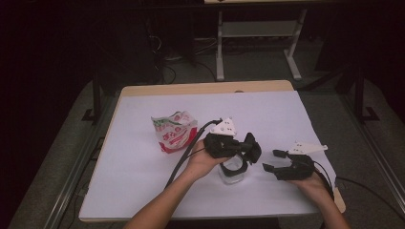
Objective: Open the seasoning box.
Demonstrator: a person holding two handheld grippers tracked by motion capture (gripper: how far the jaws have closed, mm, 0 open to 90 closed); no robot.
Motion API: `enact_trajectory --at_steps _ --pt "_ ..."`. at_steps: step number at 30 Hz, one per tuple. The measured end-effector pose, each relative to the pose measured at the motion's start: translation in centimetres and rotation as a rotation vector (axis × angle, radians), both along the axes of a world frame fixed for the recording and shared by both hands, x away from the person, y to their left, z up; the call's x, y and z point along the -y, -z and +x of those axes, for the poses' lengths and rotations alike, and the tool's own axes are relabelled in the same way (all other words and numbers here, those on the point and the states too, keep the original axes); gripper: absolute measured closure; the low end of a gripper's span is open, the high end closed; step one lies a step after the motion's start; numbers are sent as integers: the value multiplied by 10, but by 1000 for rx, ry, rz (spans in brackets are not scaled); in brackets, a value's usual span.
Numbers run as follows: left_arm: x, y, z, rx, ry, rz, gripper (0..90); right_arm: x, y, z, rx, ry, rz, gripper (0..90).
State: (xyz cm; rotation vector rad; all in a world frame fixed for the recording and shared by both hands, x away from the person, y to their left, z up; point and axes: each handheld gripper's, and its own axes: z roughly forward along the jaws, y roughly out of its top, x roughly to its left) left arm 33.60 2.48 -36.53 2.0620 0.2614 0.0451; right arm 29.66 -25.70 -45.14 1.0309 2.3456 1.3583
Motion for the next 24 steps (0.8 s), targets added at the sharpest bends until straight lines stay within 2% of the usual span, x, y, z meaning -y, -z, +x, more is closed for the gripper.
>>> enact_trajectory --at_steps 14,24 --pt "7 4 0 -9 10 8 900 0 0 0 6 -2 0 257" --pt "-4 3 -3 -17 7 4 900 0 0 0 4 -3 -1 257"
